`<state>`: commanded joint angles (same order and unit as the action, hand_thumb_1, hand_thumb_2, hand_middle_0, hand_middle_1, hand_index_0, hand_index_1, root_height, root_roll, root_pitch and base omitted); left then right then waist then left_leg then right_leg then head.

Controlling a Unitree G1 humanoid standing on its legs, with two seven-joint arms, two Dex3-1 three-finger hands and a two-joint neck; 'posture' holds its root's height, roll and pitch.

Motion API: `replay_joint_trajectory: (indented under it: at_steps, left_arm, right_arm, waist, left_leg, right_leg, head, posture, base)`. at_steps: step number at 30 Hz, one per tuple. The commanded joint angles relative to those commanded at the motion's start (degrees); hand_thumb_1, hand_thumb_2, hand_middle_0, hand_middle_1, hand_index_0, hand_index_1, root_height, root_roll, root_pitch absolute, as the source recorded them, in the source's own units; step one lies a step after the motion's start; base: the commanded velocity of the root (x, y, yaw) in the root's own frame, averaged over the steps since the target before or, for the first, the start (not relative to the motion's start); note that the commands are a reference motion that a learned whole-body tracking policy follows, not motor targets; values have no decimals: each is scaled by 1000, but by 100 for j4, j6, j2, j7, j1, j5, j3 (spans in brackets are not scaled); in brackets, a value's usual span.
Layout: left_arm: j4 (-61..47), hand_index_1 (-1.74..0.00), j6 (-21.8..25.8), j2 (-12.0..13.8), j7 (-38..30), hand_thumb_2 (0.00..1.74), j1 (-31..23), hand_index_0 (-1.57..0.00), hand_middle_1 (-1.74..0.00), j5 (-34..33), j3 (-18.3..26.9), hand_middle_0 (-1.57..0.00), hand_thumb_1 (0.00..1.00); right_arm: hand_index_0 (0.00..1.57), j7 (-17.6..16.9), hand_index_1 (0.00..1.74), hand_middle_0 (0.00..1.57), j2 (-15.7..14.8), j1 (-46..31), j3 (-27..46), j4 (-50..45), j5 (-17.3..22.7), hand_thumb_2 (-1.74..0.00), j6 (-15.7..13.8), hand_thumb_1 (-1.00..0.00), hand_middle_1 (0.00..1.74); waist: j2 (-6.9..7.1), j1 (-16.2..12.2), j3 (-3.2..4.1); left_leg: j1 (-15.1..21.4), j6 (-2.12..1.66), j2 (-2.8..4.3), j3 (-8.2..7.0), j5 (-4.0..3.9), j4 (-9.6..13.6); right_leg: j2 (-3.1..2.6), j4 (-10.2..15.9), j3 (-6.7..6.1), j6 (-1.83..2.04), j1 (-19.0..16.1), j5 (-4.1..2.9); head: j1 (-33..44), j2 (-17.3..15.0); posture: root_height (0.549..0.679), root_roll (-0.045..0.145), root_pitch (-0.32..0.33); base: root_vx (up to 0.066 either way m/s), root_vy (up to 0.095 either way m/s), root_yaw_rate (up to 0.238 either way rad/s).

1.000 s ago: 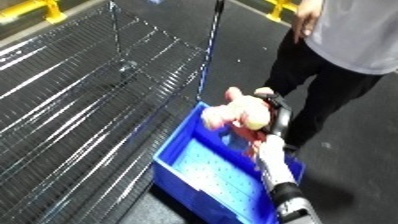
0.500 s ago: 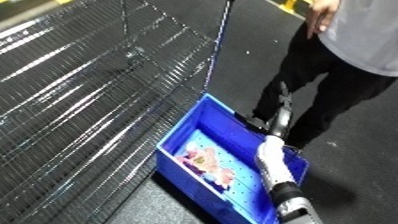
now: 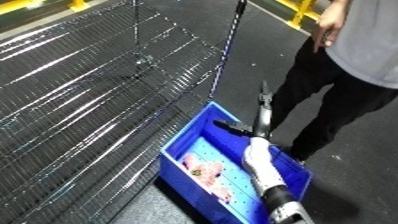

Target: Pick up the object and place it into the box

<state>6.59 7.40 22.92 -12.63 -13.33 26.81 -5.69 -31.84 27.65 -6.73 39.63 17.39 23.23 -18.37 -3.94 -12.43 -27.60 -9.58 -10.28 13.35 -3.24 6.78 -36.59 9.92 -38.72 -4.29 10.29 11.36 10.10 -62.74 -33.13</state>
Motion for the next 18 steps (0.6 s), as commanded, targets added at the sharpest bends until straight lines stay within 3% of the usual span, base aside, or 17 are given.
replay_joint_trajectory:
  at_steps: [8,18]
  left_arm:
    - [3,-1740,-67,-14,33,1740,64,-1570,-1740,-55,28,-1570,1000]
    - [-160,-1740,-126,-128,-44,1740,91,-1570,-1740,-51,192,-1570,1000]
  right_arm:
    - [0,374,0,0,-196,306,-689,-963,-55,0,50,0,0]
    - [0,815,0,0,-382,657,-1543,-1514,-61,0,228,0,0]
  waist:
    - [3,211,-2]
    - [81,563,-13]
  left_leg:
    - [-10,-2,-57,84,-59,23]
    - [-109,19,-97,246,-94,-75]
  right_leg:
    - [29,-93,37,-1,-11,48]
    - [28,-274,60,-9,17,105]
  head:
    - [1467,154]
    - [2486,100]
  posture:
    - [632,44,-275]
    - [628,39,-287]
  base:
    - [-5,-1,81]
    - [-8,-7,77]
